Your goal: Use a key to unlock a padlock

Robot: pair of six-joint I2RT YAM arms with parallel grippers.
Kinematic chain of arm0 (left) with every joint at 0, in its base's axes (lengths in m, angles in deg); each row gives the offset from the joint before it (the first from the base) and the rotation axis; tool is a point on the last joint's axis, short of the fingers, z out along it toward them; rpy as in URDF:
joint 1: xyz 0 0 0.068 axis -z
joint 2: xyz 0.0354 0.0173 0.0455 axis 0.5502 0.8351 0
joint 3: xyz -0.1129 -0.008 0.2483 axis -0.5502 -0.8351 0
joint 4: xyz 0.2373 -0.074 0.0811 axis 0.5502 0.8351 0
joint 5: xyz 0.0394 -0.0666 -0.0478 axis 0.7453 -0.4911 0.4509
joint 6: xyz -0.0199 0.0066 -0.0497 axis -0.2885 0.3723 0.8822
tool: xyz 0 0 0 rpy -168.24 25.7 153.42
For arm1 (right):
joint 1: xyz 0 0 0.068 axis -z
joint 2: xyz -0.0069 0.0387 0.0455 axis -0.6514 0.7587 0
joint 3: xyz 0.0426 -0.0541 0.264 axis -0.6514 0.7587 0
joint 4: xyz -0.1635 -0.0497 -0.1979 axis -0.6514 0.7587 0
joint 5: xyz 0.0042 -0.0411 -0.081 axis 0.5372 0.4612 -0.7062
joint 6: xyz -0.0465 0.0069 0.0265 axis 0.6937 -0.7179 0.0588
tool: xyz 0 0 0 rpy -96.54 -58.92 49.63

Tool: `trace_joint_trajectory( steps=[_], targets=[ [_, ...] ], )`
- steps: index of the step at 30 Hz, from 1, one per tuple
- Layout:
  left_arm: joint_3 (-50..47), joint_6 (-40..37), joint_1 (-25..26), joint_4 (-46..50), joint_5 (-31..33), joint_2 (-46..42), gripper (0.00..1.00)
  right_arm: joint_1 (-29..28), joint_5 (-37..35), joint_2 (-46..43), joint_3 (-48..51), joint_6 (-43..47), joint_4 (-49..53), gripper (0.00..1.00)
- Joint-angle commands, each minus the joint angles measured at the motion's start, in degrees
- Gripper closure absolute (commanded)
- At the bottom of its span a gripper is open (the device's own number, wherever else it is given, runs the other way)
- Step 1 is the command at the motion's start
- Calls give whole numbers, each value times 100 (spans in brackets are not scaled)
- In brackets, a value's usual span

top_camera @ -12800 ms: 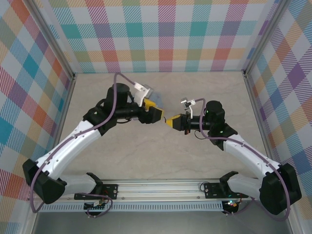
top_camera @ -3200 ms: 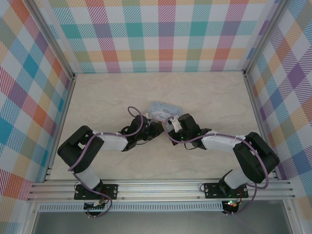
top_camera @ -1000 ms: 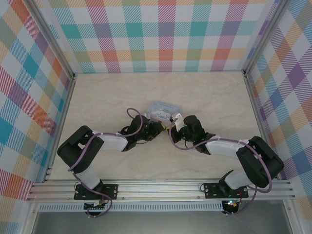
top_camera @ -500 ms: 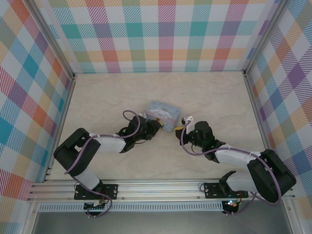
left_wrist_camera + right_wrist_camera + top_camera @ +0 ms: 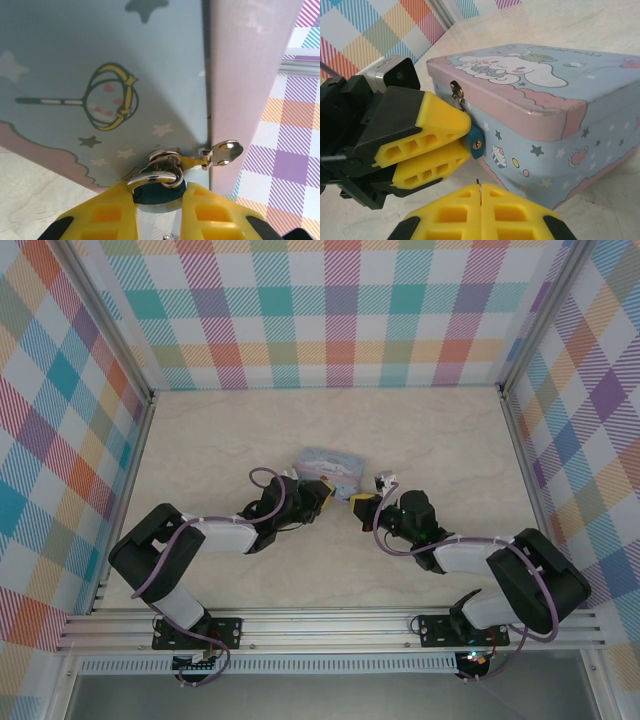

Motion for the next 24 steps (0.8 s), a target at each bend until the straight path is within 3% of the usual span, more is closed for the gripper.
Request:
trace_joint_trajectory(
  steps=[1,24],
  targets=[
    [140,158,88,-430,82,-94,100,22,-171,111,-93,-214,-513,97],
    [103,368,97,-604,74,-31,100,20,-81,976,-284,-845,-1578,97]
  ],
)
